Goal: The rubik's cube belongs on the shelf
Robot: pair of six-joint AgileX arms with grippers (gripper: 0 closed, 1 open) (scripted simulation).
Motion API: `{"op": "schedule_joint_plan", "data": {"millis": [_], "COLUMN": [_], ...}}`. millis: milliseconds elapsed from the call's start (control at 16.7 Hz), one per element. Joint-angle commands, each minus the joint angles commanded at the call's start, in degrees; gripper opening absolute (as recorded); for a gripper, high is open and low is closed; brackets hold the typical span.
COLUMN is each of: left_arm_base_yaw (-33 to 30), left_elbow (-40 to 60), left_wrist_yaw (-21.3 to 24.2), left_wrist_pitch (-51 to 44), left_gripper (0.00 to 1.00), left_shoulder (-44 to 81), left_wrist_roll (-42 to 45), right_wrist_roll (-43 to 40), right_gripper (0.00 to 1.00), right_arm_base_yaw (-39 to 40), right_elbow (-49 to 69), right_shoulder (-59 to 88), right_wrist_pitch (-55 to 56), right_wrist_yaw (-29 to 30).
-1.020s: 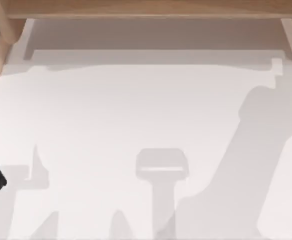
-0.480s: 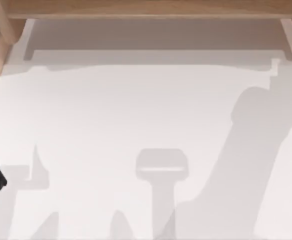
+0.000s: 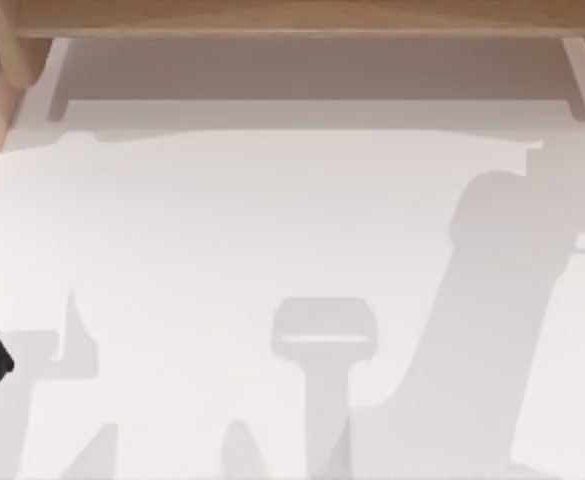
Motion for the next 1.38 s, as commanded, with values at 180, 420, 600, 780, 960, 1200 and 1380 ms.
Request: {"op": "schedule_joint_plan", "data": {"millis": [180,420,600,780,960,1200,1380], "left_arm_base_yaw": [0.0,0.0,0.0,0.0,0.0,0.0,0.0], "left_elbow": [0.0,0.0,0.0,0.0,0.0,0.0,0.0], "left_wrist_yaw": [0.0,0.0,0.0,0.0,0.0,0.0,0.0], "left_wrist_pitch": [0.0,0.0,0.0,0.0,0.0,0.0,0.0], "left_gripper": [1.0,1.0,1.0,1.0,1.0,1.0,1.0], "left_shoulder": [0.0,0.0,0.0,0.0,0.0,0.0,0.0], "left_wrist_roll": [0.0,0.0,0.0,0.0,0.0,0.0,0.0], "right_wrist_roll": [0.04,-1.3,-3.28,-5.56,-8.11,-11.89,-14.5], "right_gripper": [0.0,0.0,0.0,0.0,0.0,0.0,0.0], "right_arm_base_yaw": [-0.17,2.47,8.66,18.22,30.31,44.29,53.01], "right_elbow": [-0.22,-5.27,-13.34,-23.84,-33.3,-41.77,-46.6], "right_shoulder": [-0.18,-6.98,-16.98,-26.44,-32.09,-34.59,-34.06], "right_wrist_pitch": [0.07,0.19,4.57,12.71,25.25,47.68,68.22], "right_wrist_yaw": [-0.03,3.58,7.86,12.32,17.22,24.56,29.88]}}
